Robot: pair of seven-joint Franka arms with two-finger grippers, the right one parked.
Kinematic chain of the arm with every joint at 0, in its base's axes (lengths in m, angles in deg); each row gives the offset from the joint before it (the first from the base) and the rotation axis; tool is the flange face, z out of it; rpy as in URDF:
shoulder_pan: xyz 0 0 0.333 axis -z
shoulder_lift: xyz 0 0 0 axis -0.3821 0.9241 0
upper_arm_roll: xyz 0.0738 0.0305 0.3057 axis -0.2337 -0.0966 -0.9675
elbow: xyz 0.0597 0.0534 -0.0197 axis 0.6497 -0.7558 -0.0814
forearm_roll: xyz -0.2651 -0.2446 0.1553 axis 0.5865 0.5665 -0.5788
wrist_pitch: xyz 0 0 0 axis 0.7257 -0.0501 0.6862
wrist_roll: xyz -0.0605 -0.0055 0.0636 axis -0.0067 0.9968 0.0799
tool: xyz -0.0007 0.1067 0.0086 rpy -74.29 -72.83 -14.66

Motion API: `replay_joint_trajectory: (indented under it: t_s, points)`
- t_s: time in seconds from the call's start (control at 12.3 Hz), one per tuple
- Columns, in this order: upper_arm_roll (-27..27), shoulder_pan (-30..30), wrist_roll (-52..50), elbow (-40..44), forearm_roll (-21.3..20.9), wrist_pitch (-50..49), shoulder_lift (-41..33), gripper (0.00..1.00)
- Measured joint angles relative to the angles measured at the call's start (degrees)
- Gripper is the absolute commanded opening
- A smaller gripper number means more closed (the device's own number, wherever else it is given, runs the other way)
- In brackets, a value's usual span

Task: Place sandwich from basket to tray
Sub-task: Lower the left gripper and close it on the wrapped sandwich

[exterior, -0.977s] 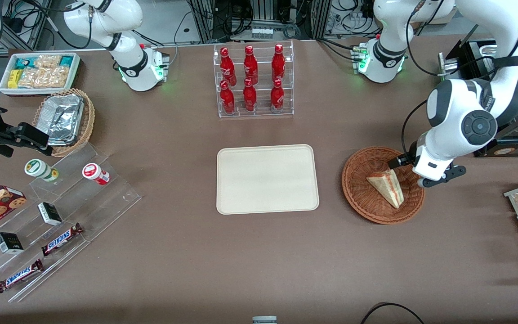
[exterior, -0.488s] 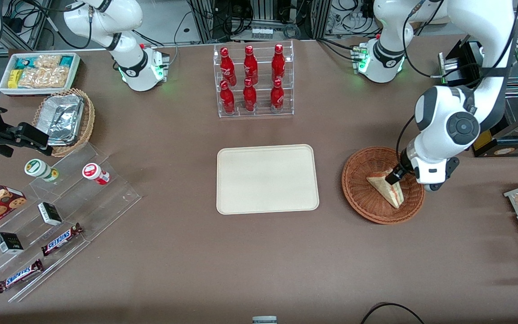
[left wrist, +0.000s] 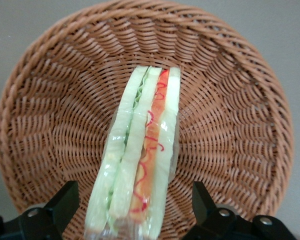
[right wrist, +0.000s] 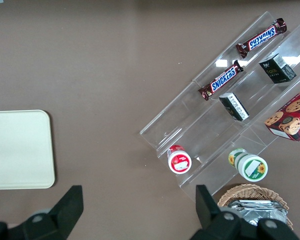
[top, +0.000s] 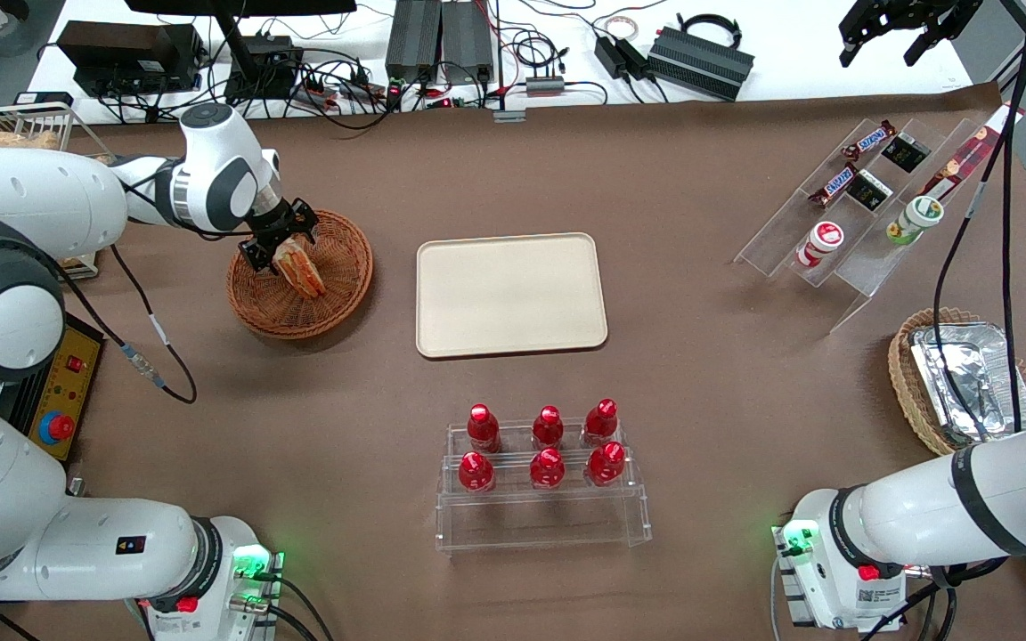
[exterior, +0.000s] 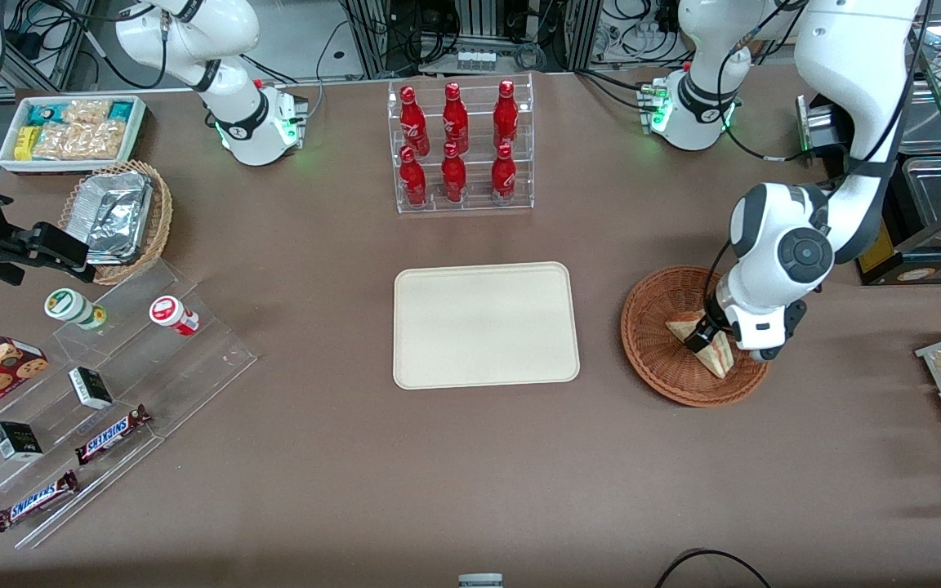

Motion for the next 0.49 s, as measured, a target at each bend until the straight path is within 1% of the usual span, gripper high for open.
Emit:
replay_joint_trajectory:
  t_s: [0.08, 0.16, 0.49]
  points:
    - [0.00, 0.00, 0.00, 0.00, -0.25, 0.20, 0.57, 0.23]
    - [0.00, 0.00, 0.00, 0.00, -0.48, 0.21, 0.80, 0.10]
    - [0.00, 0.00, 0.00, 0.36, -1.21, -0.43, 0.50, 0.09]
